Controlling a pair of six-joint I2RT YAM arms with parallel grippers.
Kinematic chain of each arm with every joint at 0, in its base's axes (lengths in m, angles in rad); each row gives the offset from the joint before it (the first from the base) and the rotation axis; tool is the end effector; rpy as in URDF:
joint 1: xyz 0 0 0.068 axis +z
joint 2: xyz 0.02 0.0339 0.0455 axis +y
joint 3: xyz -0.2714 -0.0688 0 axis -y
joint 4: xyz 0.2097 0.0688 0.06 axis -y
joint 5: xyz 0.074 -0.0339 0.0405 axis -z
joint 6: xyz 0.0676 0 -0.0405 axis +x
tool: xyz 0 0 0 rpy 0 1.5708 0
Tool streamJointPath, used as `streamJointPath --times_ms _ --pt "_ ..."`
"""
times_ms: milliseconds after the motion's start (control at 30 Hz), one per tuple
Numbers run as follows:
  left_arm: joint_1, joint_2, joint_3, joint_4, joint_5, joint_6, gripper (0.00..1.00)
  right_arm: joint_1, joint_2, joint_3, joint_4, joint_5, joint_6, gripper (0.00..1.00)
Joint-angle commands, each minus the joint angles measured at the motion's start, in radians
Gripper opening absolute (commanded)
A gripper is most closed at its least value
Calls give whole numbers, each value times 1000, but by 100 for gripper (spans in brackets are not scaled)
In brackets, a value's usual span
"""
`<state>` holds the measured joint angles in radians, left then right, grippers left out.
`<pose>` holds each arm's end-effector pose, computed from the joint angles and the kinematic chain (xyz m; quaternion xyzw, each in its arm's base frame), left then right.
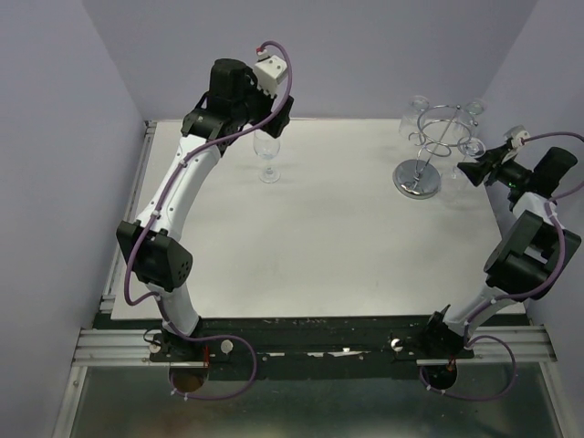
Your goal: Take the wine glass off the wine glass rack
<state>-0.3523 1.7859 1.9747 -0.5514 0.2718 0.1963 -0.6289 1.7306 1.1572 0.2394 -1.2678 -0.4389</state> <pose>0.3717 -0.1560 0.4276 0.2950 0.7641 -0.1550 0.5524 0.3298 -0.1601 0.2872 -0.2795 0.6861 0.1777 0.6477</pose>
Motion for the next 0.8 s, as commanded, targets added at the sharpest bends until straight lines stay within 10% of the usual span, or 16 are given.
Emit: streamJointPath --times_ms 0,767 --pt "-17 4 29 -7 -37 29 99 18 41 33 37 22 -29 61" --pt "-39 -8 -2 -10 -72 45 99 40 43 -8 100 88 -60 35"
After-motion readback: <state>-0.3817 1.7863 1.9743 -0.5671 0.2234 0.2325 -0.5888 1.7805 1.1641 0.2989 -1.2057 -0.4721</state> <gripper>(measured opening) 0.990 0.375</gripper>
